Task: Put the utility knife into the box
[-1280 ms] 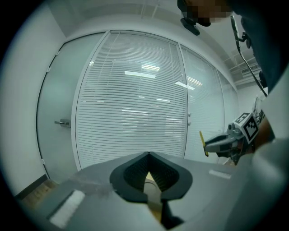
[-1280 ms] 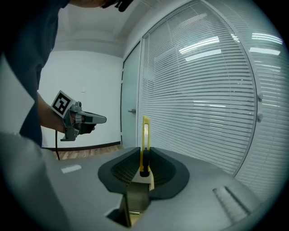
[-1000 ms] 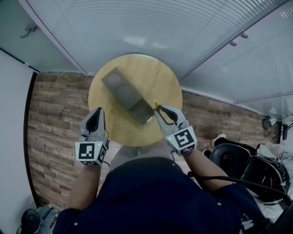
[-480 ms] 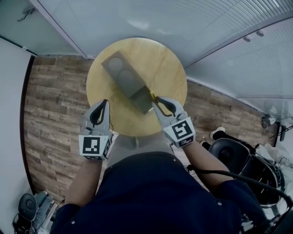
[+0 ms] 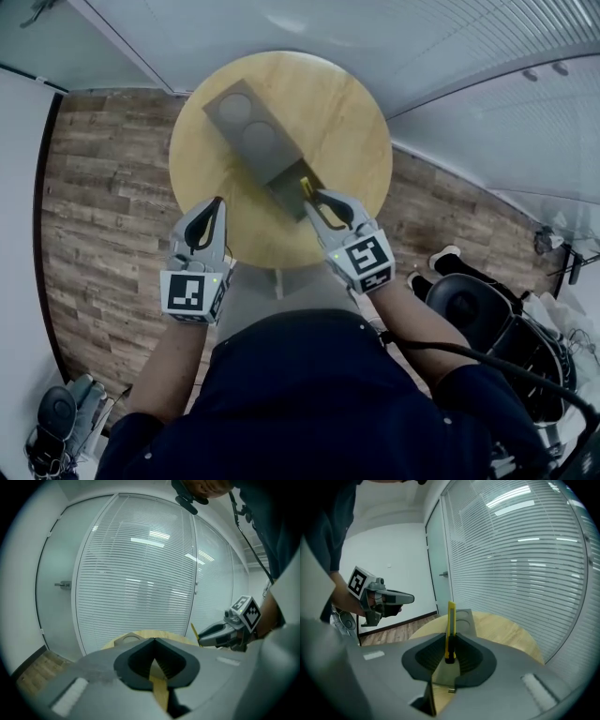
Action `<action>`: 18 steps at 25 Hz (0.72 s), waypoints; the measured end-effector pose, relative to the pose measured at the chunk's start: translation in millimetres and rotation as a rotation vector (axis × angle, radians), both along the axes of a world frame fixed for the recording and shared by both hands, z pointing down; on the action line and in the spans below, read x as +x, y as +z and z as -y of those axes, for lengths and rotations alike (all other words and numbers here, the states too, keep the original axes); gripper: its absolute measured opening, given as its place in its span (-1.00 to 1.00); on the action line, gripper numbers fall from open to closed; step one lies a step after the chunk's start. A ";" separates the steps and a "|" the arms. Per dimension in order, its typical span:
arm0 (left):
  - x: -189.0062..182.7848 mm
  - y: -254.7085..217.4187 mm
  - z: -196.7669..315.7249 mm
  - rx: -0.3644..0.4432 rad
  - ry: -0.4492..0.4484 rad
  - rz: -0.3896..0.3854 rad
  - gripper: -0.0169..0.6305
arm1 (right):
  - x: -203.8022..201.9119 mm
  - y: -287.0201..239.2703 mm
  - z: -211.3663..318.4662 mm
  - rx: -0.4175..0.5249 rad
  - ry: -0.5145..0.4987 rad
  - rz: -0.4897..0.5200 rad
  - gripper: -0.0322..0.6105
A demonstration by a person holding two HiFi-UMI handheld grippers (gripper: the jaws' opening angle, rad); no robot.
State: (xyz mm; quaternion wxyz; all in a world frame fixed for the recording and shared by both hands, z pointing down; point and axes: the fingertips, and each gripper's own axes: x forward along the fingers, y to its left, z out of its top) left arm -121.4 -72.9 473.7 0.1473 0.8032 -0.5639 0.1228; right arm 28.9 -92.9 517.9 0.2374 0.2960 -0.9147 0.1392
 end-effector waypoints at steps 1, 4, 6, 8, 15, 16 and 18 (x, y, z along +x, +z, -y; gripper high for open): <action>0.0 4.0 1.9 -0.003 0.003 0.000 -0.94 | -1.1 5.4 1.0 -0.017 0.008 0.000 -0.67; 6.0 13.8 3.5 -0.011 0.024 -0.003 -0.94 | -1.5 20.2 0.5 -0.054 0.030 -0.012 -0.67; 10.7 18.1 5.3 -0.015 0.033 -0.008 -0.94 | -0.3 28.9 -0.5 -0.072 0.034 -0.023 -0.67; 11.9 21.5 9.0 -0.019 0.035 -0.004 -0.94 | -0.6 37.2 0.0 -0.087 0.030 -0.032 -0.67; 3.2 54.8 7.9 -0.079 0.022 -0.008 -0.94 | 2.1 68.7 2.9 -0.138 0.037 -0.070 -0.67; 2.3 59.3 7.9 -0.087 0.019 -0.012 -0.94 | 2.7 72.6 4.2 -0.143 0.038 -0.074 -0.67; 1.6 69.4 6.2 -0.106 0.019 -0.019 -0.94 | 2.9 80.1 6.6 -0.153 0.041 -0.079 -0.67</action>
